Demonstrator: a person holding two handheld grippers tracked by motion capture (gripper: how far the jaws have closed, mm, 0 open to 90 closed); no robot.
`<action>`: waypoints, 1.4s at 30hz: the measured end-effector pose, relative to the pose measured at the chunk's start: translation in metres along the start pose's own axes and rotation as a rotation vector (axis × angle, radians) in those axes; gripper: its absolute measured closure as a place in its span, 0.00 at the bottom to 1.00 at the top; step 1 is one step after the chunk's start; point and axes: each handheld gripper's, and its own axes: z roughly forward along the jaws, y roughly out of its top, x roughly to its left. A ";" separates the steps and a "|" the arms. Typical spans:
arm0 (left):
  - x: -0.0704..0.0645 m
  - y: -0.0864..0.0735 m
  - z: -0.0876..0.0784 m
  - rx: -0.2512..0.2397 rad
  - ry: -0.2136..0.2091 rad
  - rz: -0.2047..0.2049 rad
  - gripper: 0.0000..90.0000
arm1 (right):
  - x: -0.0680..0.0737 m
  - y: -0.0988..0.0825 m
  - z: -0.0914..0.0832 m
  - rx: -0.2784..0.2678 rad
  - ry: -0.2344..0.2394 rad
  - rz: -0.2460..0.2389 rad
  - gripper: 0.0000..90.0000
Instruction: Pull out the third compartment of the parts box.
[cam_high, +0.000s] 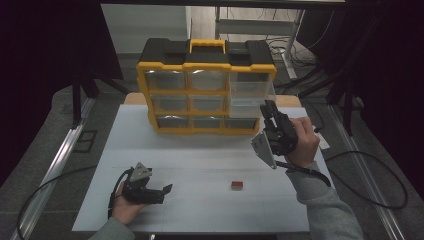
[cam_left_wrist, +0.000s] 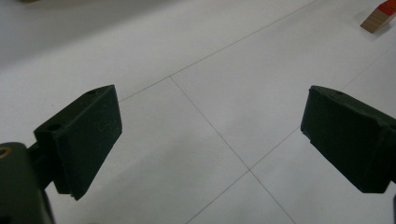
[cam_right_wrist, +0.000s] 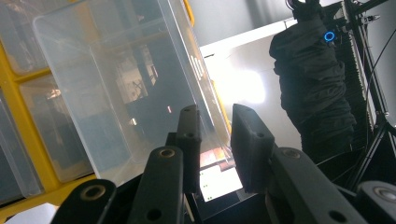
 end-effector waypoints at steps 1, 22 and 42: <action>0.000 0.000 0.000 0.000 0.000 0.000 0.06 | 0.000 0.000 0.000 0.000 0.000 0.000 0.81; 0.000 0.000 0.000 -0.003 0.000 -0.003 0.07 | 0.001 -0.001 0.000 0.004 -0.006 -0.003 0.75; 0.000 -0.001 0.000 0.002 0.004 0.001 0.07 | -0.009 -0.004 -0.012 -0.020 0.161 0.250 0.39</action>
